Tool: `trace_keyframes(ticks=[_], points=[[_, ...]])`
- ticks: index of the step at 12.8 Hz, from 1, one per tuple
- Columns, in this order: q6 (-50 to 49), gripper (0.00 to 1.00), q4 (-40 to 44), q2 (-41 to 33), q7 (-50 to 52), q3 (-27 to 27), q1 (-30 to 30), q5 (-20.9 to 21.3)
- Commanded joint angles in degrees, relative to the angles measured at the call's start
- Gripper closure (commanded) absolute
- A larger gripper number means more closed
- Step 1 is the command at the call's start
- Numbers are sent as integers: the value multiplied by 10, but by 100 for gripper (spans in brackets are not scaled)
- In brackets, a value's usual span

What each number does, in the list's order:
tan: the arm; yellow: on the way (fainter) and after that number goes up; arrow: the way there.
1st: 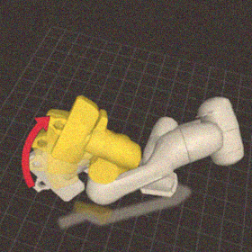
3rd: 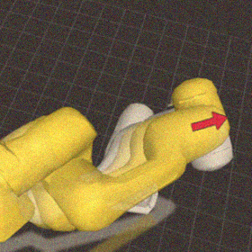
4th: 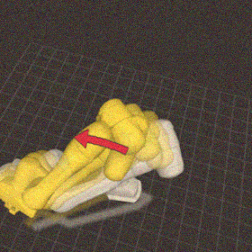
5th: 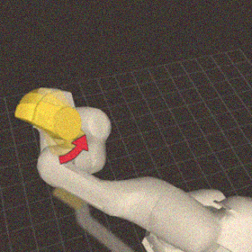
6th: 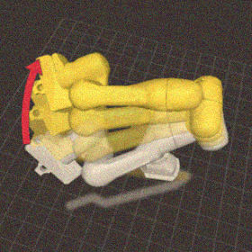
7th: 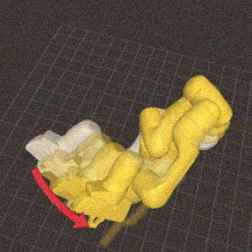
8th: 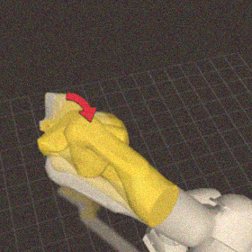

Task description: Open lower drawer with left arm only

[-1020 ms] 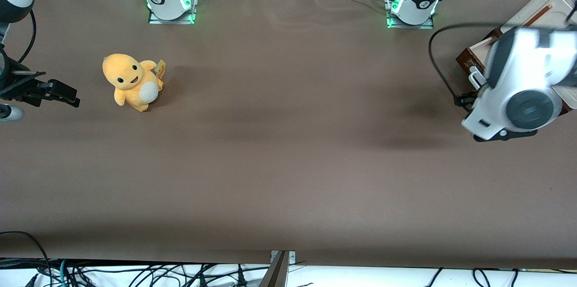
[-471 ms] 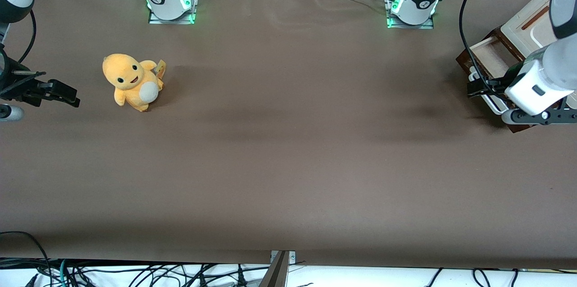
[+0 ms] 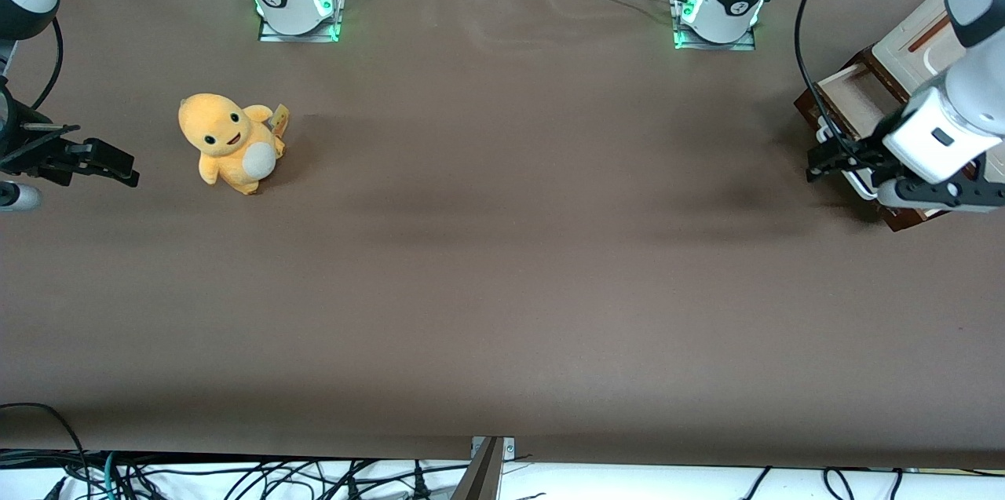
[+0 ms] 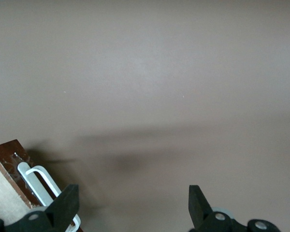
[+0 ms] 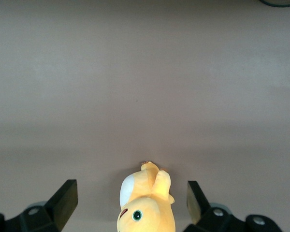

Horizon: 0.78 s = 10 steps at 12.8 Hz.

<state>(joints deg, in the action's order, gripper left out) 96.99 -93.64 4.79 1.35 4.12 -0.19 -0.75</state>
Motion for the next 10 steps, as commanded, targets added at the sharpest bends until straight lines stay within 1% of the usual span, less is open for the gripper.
trace_keyframes(ticks=[1, 3, 10], points=[[17, 0, -44, -39, -5, -13, -18, 9], [17, 0, -69, -61, 3, -13, -19, 9], [15, 0, -71, -62, 0, -14, -19, 7]])
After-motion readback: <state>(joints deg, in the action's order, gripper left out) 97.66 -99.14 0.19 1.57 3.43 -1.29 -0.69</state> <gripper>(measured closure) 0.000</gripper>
